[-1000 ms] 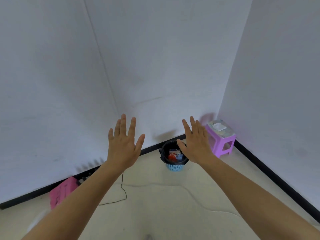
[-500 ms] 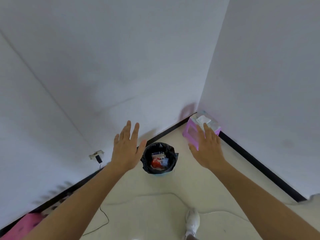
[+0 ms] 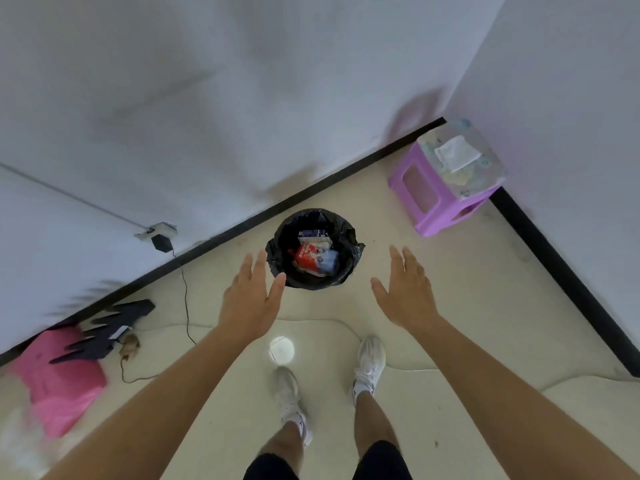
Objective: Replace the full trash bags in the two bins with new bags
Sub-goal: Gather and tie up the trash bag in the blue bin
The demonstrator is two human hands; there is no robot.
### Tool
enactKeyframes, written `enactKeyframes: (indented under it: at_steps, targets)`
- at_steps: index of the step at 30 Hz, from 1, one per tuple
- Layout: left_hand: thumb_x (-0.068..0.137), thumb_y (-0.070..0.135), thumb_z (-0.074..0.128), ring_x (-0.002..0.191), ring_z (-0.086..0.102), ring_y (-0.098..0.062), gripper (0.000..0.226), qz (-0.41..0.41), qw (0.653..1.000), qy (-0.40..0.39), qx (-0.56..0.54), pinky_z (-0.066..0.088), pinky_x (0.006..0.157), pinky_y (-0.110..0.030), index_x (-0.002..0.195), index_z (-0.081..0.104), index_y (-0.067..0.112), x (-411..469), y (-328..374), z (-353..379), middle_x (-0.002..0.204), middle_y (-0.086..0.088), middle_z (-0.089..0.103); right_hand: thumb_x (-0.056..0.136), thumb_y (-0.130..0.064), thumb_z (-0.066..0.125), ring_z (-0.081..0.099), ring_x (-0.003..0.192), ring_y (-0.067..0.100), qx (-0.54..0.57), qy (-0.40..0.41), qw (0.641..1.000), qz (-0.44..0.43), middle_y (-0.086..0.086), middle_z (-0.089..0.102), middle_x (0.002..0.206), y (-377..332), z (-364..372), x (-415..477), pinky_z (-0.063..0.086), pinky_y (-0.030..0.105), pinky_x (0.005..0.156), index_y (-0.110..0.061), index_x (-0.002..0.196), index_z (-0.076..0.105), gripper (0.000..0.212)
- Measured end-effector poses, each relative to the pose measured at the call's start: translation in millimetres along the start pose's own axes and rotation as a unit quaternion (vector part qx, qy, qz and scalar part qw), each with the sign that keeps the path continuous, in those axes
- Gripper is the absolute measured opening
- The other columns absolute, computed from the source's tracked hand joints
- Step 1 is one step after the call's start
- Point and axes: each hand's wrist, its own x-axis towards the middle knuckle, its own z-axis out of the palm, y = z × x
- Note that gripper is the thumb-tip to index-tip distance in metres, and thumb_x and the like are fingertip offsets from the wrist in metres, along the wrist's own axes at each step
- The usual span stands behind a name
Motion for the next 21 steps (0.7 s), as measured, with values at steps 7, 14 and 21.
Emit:
enactKeyframes:
  at_steps: [7,14,21]
  targets:
    - [0.101,0.045,0.04,0.149,0.017,-0.03,0.075,-0.146,0.98,-0.006,-0.136,0.02,0.117,-0.045,0.156,0.004,0.009,141,-65,175,0.163,-0.013,0.012,0.099,-0.039,0.051,0.027,0.147,0.031,0.067,-0.068,0.994,0.057,0.012,0.014,0.163,60,181,101,0.031,0.045,0.113,-0.016,0.158,0.01,0.076]
    - [0.1,0.052,0.036,0.149,0.018,-0.028,0.077,-0.284,0.898,0.118,-0.315,0.02,0.117,-0.042,0.156,0.003,0.012,254,-137,286,0.163,-0.012,0.009,0.094,-0.055,0.055,0.019,0.151,0.025,0.307,-0.038,0.93,0.198,0.013,0.011,0.165,71,310,201,0.018,0.037,0.12,-0.012,0.159,0.001,0.094]
    - [0.086,0.08,0.023,0.117,0.056,-0.023,0.08,-0.274,0.821,0.121,-0.486,0.045,0.102,-0.039,0.135,0.049,0.021,357,-148,328,0.125,0.001,0.06,0.088,-0.061,0.058,0.057,0.122,0.022,0.399,0.127,0.884,0.208,-0.005,0.062,0.122,66,343,320,0.043,0.033,0.096,-0.026,0.134,0.051,0.059]
